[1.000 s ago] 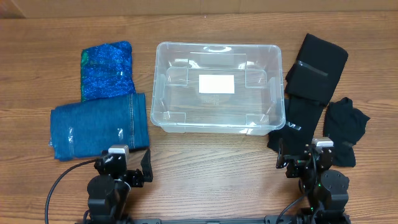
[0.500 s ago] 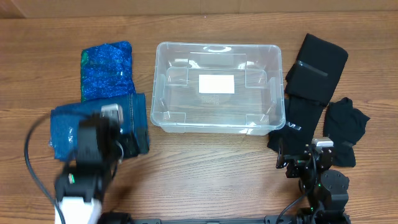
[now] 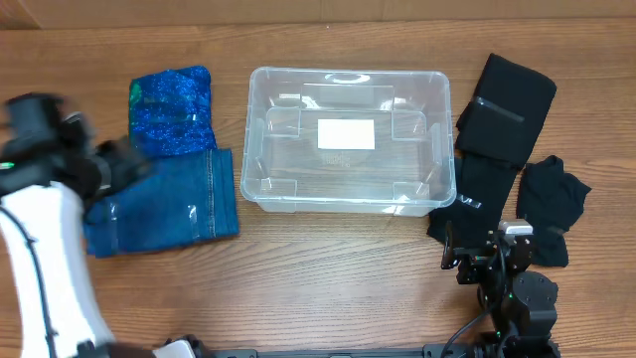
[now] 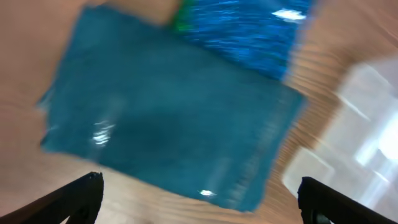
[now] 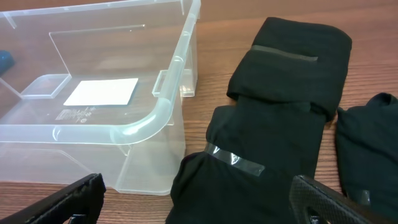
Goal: Pack container
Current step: 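Move the left gripper toward the folded blue denim on the left, then grasp the folded blue denim with the left gripper, then lift the denim and lower it into the clear container, release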
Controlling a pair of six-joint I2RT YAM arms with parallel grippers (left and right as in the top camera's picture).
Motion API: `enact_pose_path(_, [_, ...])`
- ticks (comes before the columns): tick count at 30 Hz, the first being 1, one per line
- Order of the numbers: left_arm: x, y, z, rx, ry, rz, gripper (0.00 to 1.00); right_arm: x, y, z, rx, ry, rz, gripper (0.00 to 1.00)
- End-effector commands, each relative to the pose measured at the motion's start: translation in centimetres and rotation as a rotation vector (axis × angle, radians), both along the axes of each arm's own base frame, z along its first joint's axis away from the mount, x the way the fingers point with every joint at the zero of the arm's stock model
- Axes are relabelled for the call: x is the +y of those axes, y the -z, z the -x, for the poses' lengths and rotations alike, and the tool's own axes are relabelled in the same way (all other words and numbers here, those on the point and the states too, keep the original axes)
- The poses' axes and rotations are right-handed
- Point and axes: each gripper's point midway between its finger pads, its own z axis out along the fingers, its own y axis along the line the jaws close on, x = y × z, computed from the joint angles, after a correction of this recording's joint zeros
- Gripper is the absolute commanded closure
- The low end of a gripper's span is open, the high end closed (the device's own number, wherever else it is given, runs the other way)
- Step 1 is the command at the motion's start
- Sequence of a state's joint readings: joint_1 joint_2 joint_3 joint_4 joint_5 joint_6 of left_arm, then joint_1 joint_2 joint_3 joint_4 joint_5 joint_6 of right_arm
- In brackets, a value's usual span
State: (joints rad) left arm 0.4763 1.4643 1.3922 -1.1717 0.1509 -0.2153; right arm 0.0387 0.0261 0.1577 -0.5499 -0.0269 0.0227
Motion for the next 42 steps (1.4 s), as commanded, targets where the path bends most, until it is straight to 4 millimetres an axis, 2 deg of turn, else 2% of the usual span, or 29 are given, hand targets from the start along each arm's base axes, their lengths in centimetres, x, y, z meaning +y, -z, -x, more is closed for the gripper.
enact_pose_path(1, [3.7,1.4,0.8,-0.043,-0.082,0.187,0.0,-0.1,0.3,0.0,0.002,0.003,-0.005,0.0])
enact_pose_path(3, [5.1,2.2,0.9,-0.066,-0.105,0.243,0.0,-0.1,0.3,0.0,0.002,0.003,-0.005,0.0])
enact_pose_path(7, [8.3,5.4,1.9,-0.017,-0.163,0.263,0.0,-0.1,0.3,0.0,0.002,0.003,-0.005,0.0])
enact_pose_path(12, [9.7,9.4,0.8,0.007,-0.096,0.281,0.0,-0.1,0.3,0.0,0.002,0.003,-0.005,0.0])
enact_pose_path(15, [9.7,11.8,-0.5,0.017,-0.006,0.266,0.0,-0.1,0.3,0.0,0.002,0.003,-0.005,0.0])
enact_pose_path(18, [9.3,13.3,-1.5,0.026,0.045,0.262,0.0,-0.1,0.3,0.0,0.002,0.003,-0.005,0.0])
enact_pose_path(19, [8.9,14.3,-2.3,0.032,0.08,0.253,0.0,-0.1,0.3,0.0,0.001,0.003,-0.005,0.0])
enact_pose_path(23, [7.5,16.5,-3.5,0.088,0.143,0.227,0.0,-0.1,0.3,0.0,0.002,0.003,-0.005,0.0])
enact_pose_path(24, [7.0,17.0,-3.7,0.101,0.158,0.229,0.04,-0.1,0.3,0.0,0.002,0.003,-0.005,0.0])
enact_pose_path(26, [6.2,17.4,-4.0,0.112,0.18,0.237,0.19,-0.1,0.3,0.0,0.002,0.003,-0.005,0.0])
enact_pose_path(27, [5.8,17.5,-4.3,0.114,0.192,0.237,0.43,-0.1,0.3,0.0,0.002,0.003,-0.005,0.0])
enact_pose_path(28, [5.6,17.4,-4.4,0.117,0.189,0.24,0.57,-0.1,0.3,0.0,0.002,0.003,-0.005,0.0])
enact_pose_path(29, [5.5,17.2,-4.3,0.122,0.171,0.248,0.76,-0.1,0.3,0.0,0.002,0.003,-0.005,0.0])
enact_pose_path(30, [5.3,16.7,-4.3,0.127,0.144,0.269,0.93,-0.1,0.3,0.0,0.002,0.003,-0.005,0.0])
enact_pose_path(31, [5.2,16.2,-4.3,0.127,0.121,0.287,0.96,-0.1,0.3,0.0,0.002,0.003,-0.005,0.0])
enact_pose_path(33, [5.0,14.5,-4.3,0.137,0.08,0.32,0.96,-0.1,0.3,0.0,0.002,0.003,-0.005,0.0])
enact_pose_path(35, [4.9,11.6,-4.6,0.141,0.041,0.332,0.96,-0.1,0.3,0.0,0.001,0.003,-0.005,0.0])
enact_pose_path(37, [4.7,6.6,-5.1,0.102,0.035,0.311,0.96,-0.1,0.3,0.0,0.002,0.003,-0.005,0.0])
enact_pose_path(38, [4.4,2.9,-5.4,0.051,0.033,0.297,0.96,-0.1,0.3,0.0,0.002,0.003,-0.005,0.0])
enact_pose_path(39, [3.9,0.1,-5.5,0.001,0.037,0.293,0.96,-0.1,0.3,0.0,0.002,0.003,-0.005,0.0])
enact_pose_path(41, [2.1,-6.5,-5.8,-0.158,0.071,0.3,0.96,-0.1,0.3,0.0,0.002,0.003,-0.005,0.0])
enact_pose_path(42, [0.8,-10.6,-5.6,-0.261,0.079,0.306,0.96,-0.1,0.3,0.0,0.002,0.003,-0.005,0.0])
